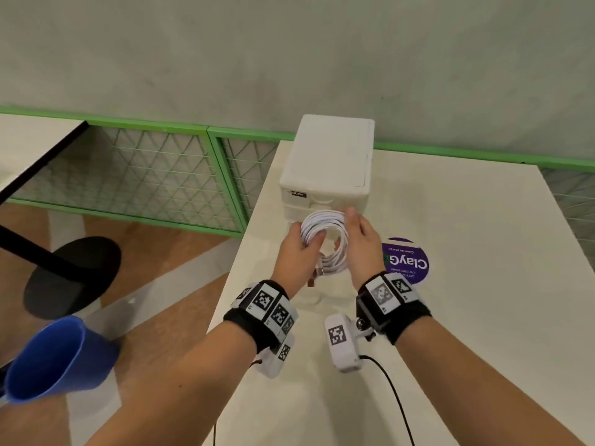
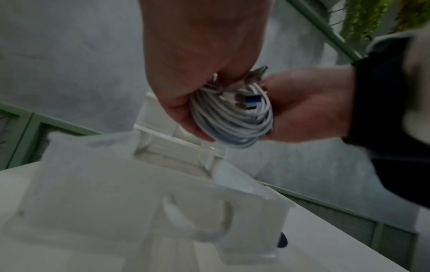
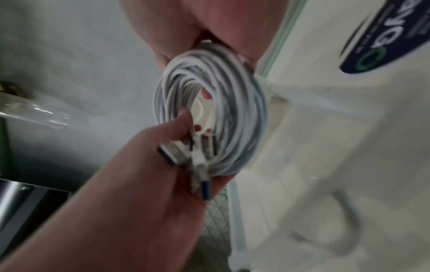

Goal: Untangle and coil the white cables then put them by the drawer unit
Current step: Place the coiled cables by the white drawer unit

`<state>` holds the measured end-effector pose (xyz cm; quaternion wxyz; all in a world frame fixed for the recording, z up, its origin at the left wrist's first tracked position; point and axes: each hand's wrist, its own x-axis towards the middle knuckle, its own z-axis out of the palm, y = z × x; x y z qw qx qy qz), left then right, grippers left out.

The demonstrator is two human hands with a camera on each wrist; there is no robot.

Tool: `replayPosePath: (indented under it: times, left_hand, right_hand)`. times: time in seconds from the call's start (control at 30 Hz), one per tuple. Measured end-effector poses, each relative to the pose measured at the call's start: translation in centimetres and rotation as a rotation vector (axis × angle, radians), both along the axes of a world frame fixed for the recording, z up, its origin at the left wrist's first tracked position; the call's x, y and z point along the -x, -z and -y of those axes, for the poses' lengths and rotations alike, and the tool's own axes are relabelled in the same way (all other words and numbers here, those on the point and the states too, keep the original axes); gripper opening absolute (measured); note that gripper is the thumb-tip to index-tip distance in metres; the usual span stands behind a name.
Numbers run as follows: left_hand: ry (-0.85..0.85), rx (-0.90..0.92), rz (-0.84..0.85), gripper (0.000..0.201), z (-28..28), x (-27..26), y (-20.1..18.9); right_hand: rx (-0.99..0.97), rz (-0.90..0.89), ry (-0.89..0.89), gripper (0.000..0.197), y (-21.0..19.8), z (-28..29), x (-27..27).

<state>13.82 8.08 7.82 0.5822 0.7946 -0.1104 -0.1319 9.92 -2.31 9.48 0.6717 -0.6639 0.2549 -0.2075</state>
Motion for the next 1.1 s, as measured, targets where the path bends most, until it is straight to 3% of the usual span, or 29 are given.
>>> replayPosePath:
  times: [0.17,0.33,0.47,0.57,0.7,0.9,0.97,1.1]
  left_hand:
    - [0.129,-0.356,-0.037,0.031,0.6,-3.5,0.9]
    - [0.231,-0.578,-0.108,0.038,1.7,-5.7,2.1]
    - [0.284,-0.711,-0.141,0.042,2.5,-6.2,3.0]
    - [0.284,-0.719,-0.129,0.041,2.8,-6.3,3.2]
    - [0.318,-0.752,-0.127,0.038,3.0,-6.5,3.2]
    - [0.314,-0.737,-0.202,0.042,2.3,-5.8,1.9]
    - [0.290,-0.735,-0.230,0.046,2.0,-5.4,1.7]
    - [0.339,-0.697,-0.384,0.059,1.8,-5.2,1.0]
  right_hand:
    - [-0.003,-0.138,-0.029,0.029,3.0,-0.7,-0.3]
    - [0.159,-0.219,-0.139,0.030,3.5,-0.7,-0.2]
    - [0.391,-0.468,-0.292,0.032,3.7,0.0,-0.6]
    - [0.678,-0.637,-0.390,0.030,3.4,0.7,-0.1]
    - [0.910,-0.619,-0.382,0.035,3.2,1.3,0.2]
    - [0.707,-0.437,-0.212,0.030,1.8,1.5,0.9]
    - [0.676,-0.454,-0.187,0.027,2.0,1.9,0.5]
    - [0.792,-0.553,-0.288,0.023,3.4,2.2,0.0]
